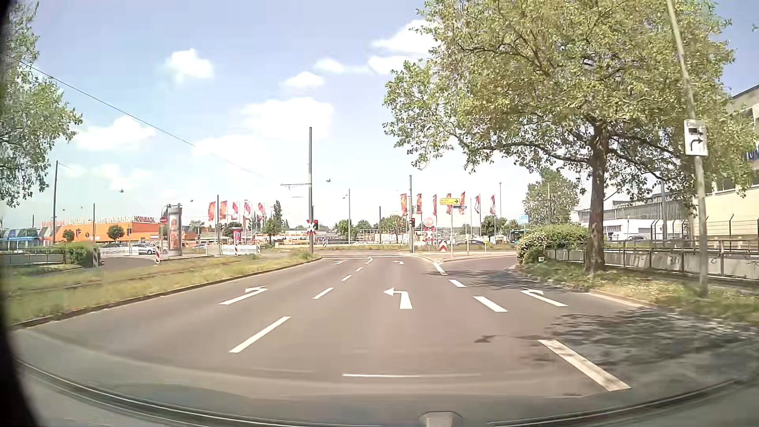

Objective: Follow the waypoints while adhering to traffic rules and regulations

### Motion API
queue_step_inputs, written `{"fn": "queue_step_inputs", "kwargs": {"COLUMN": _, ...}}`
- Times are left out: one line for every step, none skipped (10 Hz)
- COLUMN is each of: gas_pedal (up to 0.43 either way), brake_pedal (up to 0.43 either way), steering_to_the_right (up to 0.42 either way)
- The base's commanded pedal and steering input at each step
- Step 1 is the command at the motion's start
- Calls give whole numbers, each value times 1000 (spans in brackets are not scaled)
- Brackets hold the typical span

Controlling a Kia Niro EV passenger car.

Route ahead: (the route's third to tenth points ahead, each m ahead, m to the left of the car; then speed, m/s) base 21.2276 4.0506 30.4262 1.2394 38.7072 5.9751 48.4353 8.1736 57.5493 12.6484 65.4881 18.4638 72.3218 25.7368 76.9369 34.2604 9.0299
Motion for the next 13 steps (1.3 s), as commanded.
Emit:
{"fn": "queue_step_inputs", "kwargs": {"gas_pedal": 0, "brake_pedal": 30, "steering_to_the_right": 1}}
{"fn": "queue_step_inputs", "kwargs": {"gas_pedal": 0, "brake_pedal": 30, "steering_to_the_right": 2}}
{"fn": "queue_step_inputs", "kwargs": {"gas_pedal": 0, "brake_pedal": 30, "steering_to_the_right": 1}}
{"fn": "queue_step_inputs", "kwargs": {"gas_pedal": 0, "brake_pedal": 30, "steering_to_the_right": 1}}
{"fn": "queue_step_inputs", "kwargs": {"gas_pedal": 0, "brake_pedal": 30, "steering_to_the_right": 1}}
{"fn": "queue_step_inputs", "kwargs": {"gas_pedal": 0, "brake_pedal": 30, "steering_to_the_right": 1}}
{"fn": "queue_step_inputs", "kwargs": {"gas_pedal": 0, "brake_pedal": 30, "steering_to_the_right": 0}}
{"fn": "queue_step_inputs", "kwargs": {"gas_pedal": 0, "brake_pedal": 30, "steering_to_the_right": 1}}
{"fn": "queue_step_inputs", "kwargs": {"gas_pedal": 0, "brake_pedal": 30, "steering_to_the_right": 0}}
{"fn": "queue_step_inputs", "kwargs": {"gas_pedal": 0, "brake_pedal": 30, "steering_to_the_right": 0}}
{"fn": "queue_step_inputs", "kwargs": {"gas_pedal": 0, "brake_pedal": 30, "steering_to_the_right": 0}}
{"fn": "queue_step_inputs", "kwargs": {"gas_pedal": 0, "brake_pedal": 30, "steering_to_the_right": 0}}
{"fn": "queue_step_inputs", "kwargs": {"gas_pedal": 0, "brake_pedal": 30, "steering_to_the_right": 0}}
